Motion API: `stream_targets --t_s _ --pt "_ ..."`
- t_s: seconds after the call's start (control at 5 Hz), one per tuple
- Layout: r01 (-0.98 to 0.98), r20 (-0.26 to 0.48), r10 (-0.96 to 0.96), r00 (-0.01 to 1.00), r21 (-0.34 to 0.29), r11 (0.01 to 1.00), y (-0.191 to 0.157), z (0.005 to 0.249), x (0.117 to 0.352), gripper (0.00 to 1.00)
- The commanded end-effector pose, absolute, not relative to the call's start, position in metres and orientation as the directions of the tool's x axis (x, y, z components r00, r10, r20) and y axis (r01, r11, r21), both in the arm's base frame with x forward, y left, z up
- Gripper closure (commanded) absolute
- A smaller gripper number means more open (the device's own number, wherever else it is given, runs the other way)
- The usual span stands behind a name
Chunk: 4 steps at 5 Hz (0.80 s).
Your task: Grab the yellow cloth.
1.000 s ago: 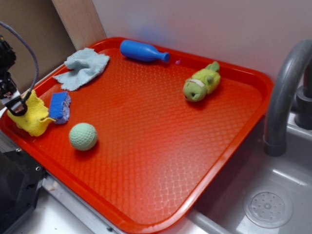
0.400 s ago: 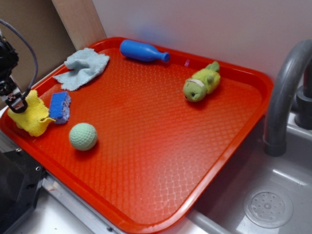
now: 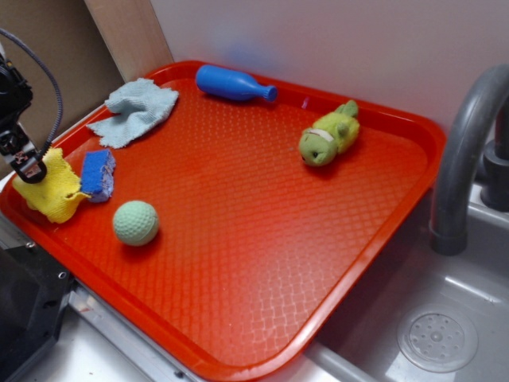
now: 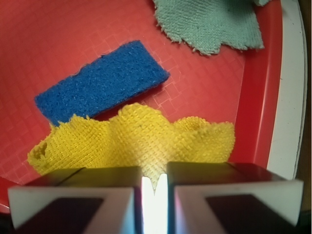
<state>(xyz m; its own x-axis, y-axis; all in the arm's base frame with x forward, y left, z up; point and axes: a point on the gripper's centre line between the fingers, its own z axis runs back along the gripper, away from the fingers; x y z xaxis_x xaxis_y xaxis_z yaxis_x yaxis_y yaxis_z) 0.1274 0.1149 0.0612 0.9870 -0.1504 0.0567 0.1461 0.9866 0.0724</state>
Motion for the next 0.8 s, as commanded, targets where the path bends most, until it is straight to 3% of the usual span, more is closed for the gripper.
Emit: stream_targets --t_s 0.0,0.4,0.6 --pt "0.132 0.123 -0.143 0.982 0.089 0.987 0.112 0.103 0.138 1.00" --pt "0.121 0.271 -0.128 0.954 0.042 0.992 0.072 0.198 0.139 1.00" --pt "0.135 0.272 -0.148 0.951 0.063 0.989 0.061 0.208 0.134 1.00"
